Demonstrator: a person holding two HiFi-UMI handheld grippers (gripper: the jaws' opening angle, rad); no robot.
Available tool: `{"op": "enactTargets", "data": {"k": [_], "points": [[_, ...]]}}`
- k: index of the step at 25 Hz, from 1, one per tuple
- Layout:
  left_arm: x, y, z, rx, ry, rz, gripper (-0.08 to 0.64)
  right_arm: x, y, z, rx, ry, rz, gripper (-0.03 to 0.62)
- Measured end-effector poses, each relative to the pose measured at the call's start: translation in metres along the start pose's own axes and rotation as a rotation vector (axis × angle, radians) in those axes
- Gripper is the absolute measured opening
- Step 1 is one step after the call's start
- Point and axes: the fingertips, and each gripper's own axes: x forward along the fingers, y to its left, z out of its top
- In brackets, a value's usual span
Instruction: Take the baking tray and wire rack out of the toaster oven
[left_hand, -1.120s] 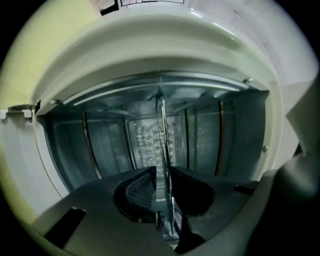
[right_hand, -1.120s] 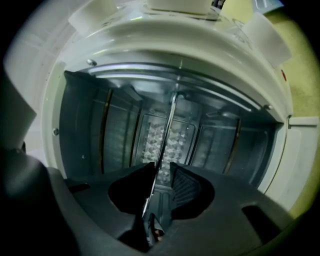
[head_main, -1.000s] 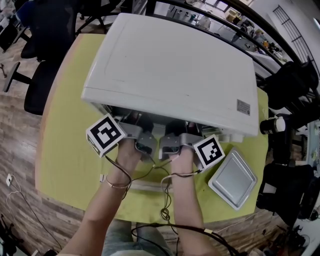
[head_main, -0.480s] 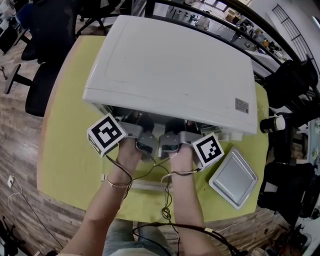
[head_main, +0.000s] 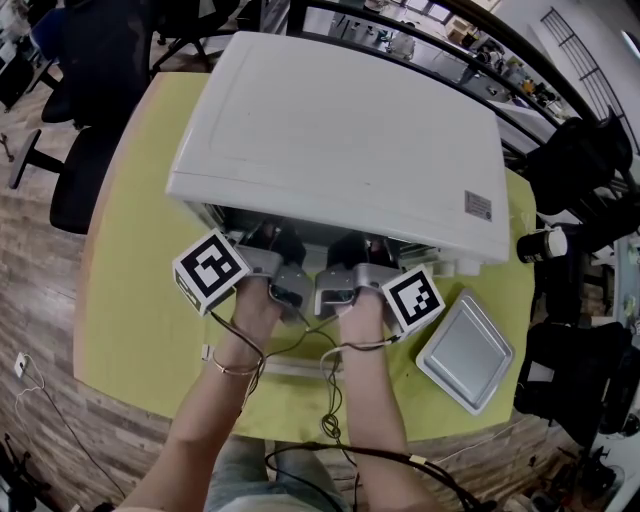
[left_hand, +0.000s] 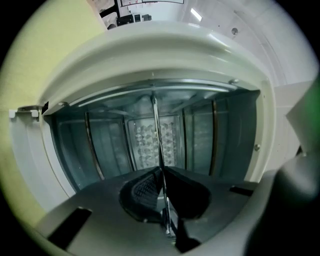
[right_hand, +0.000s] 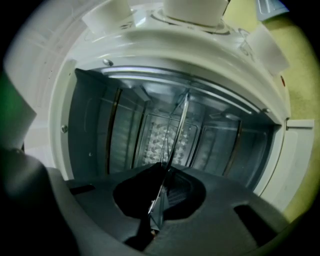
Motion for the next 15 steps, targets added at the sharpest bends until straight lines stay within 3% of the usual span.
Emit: {"op": "enactTargets", "data": {"k": [15], "points": [[-0.017, 0.000, -0.008, 0.001, 0.017, 0.016, 0.008, -0.018, 0.000, -0.005, 0.003, 0.014, -0.009, -0.003]]}}
